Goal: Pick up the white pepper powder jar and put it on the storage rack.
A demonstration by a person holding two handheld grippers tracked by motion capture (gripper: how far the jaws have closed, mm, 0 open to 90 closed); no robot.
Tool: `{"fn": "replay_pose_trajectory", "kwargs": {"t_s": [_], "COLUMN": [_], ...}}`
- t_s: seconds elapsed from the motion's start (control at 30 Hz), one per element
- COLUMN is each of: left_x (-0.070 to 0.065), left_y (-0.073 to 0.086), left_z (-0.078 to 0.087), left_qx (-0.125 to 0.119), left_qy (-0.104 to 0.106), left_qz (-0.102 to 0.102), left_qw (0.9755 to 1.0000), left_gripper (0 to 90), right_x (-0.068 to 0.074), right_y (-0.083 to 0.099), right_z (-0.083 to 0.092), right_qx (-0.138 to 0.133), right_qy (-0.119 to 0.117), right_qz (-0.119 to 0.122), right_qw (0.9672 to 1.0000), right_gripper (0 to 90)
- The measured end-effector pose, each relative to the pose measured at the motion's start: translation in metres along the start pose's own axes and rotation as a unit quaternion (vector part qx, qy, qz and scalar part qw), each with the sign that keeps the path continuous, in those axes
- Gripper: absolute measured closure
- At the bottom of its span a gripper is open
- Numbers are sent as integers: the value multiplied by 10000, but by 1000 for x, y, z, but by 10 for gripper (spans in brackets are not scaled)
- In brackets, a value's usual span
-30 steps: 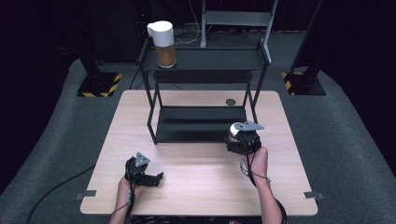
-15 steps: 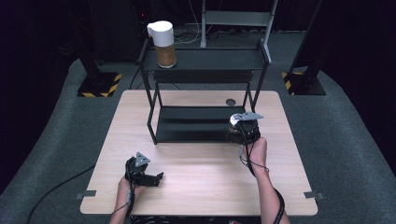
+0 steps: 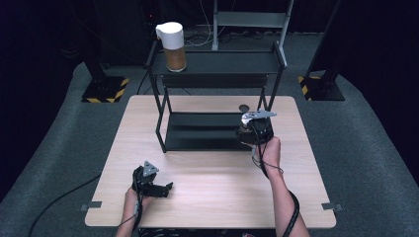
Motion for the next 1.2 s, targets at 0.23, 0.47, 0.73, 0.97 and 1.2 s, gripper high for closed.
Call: {"fn": "replay_pose_trajectory", "kwargs": {"t_s": [0.23, 0.47, 0.73, 0.97, 1.2], "left_x": [0, 0, 0, 0, 0], "left_y": [0, 0, 0, 0, 0], "left_z": [0, 0, 0, 0, 0], "left_qx": [0, 7, 3, 1, 3], "left_qy": [0, 2, -1, -1, -3], "left_qz": [0, -11, -3, 0, -11], "left_qw": [10000, 10000, 10000, 10000, 10000], "left_gripper": [2, 2, 3, 3, 3], "right_x": [-2, -6, -8, -8, -12], "right_y": [-7, -15, -25, -34, -44], "right_z": [1, 4, 7, 11, 13], "right_qx": [-26, -67, -124, -160, -185], "right_qy": [22, 53, 56, 56, 71], "right_qz": [14, 53, 52, 107, 128], "right_qw": [10000, 9999, 9999, 9998, 9997], "right_gripper": [303, 303, 303, 303, 303]}}
Point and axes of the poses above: each handheld gripper's, and its own axes: z roughly backward along the jaws, y roughly out of its underside, x roughly to its left, the point moved 3 cm from there along -z, roughly forward along the jaws, and after that the axes turned 3 degrees about -x, right-handed, at the moved point
